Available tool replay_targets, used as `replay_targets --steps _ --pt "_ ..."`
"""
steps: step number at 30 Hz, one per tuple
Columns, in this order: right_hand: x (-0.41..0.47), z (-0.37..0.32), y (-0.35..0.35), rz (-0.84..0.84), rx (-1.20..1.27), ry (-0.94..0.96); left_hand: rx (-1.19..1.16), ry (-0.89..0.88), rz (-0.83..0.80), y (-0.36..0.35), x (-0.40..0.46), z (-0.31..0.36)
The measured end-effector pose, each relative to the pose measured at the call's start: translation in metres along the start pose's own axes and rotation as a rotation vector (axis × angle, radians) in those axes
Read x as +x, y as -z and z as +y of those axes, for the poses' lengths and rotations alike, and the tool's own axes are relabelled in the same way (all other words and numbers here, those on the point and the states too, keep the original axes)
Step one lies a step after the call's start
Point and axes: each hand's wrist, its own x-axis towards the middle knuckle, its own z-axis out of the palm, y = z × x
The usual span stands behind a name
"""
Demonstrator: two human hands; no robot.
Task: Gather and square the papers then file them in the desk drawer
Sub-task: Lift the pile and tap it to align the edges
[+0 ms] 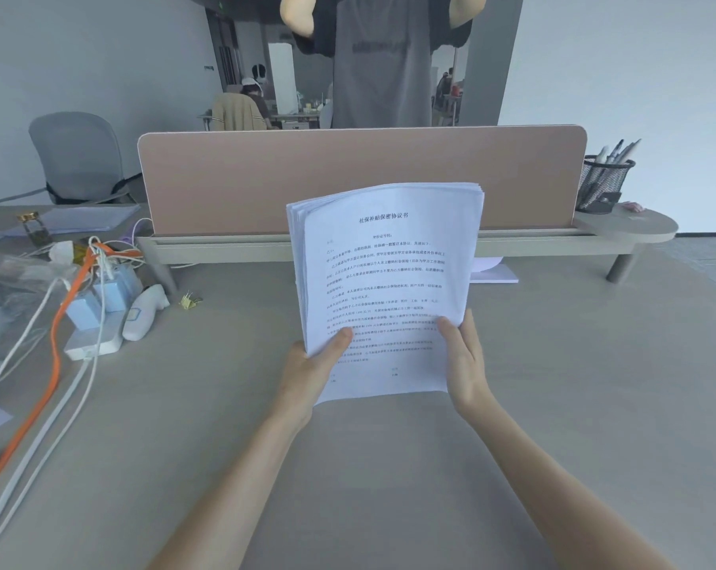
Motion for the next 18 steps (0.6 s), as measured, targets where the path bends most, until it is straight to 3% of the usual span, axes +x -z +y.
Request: replay_targets --steps 3,10,18 --pt "-0.001 0.004 0.003 -0.055 -0.034 -0.034 0.016 0.027 0.008 -0.001 -0.001 -0.001" --pt "0.013 0.007 0.004 0.074 -0.240 -0.024 0.088 0.083 -0.086 -0.001 0.020 0.004" --pt "0.043 0.030 0.018 0.046 -0.337 -0.113 0.126 0.171 -0.165 -0.013 0.058 -0.014"
